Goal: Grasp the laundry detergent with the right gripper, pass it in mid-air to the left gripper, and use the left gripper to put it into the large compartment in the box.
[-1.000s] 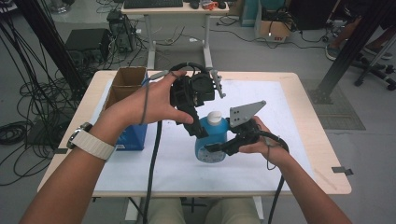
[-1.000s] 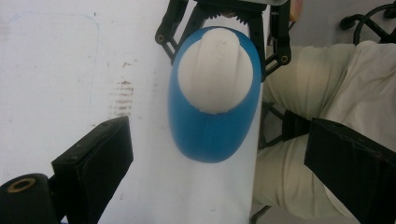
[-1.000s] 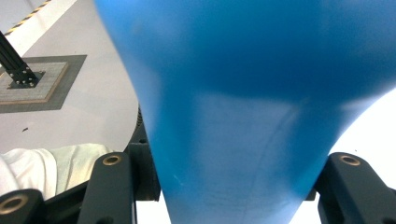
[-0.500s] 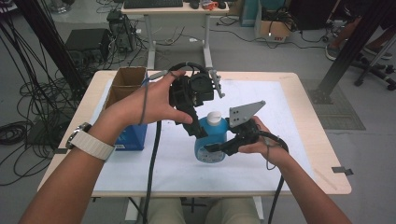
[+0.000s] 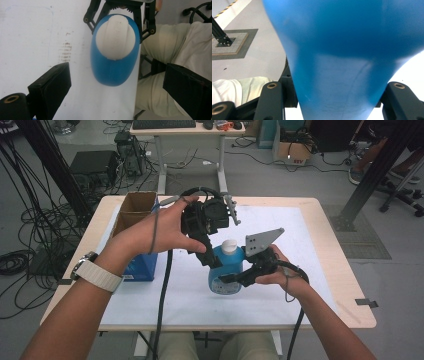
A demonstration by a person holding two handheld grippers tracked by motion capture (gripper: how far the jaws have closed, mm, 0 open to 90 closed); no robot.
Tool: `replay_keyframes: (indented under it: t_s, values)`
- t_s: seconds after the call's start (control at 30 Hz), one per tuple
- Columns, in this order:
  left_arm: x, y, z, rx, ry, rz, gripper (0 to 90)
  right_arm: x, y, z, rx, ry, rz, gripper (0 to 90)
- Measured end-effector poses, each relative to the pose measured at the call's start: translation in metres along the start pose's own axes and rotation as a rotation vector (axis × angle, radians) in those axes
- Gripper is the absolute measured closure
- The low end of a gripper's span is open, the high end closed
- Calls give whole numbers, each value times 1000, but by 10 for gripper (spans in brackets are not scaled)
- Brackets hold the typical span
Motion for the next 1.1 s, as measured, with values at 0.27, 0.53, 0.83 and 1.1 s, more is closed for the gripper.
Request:
replay_keyframes:
  t_s: [0.27,0.53,0.83,1.1]
  values:
    - [0,0,0,0,2,1,83,0,0,0,-2,1,0,430]
    - [0,1,-1,4,2,-1,83,-1,0,0,-2,-1,4,430]
    - [0,0,-1,4,3,-2,83,-1,0,0,-5,-1,2,430]
    - [0,1,0,3,6,-1,83,-1,0,0,-5,-1,0,430]
Point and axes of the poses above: each handheld gripper's, and its own axes: x roughly backward along the jaws, z roughly out of its top, y roughly to its right, the point moved 10 cm from there along -x, roughly forward along the jaws, and after that the axes turned 3 degrees about z, right-handed, at the moved point
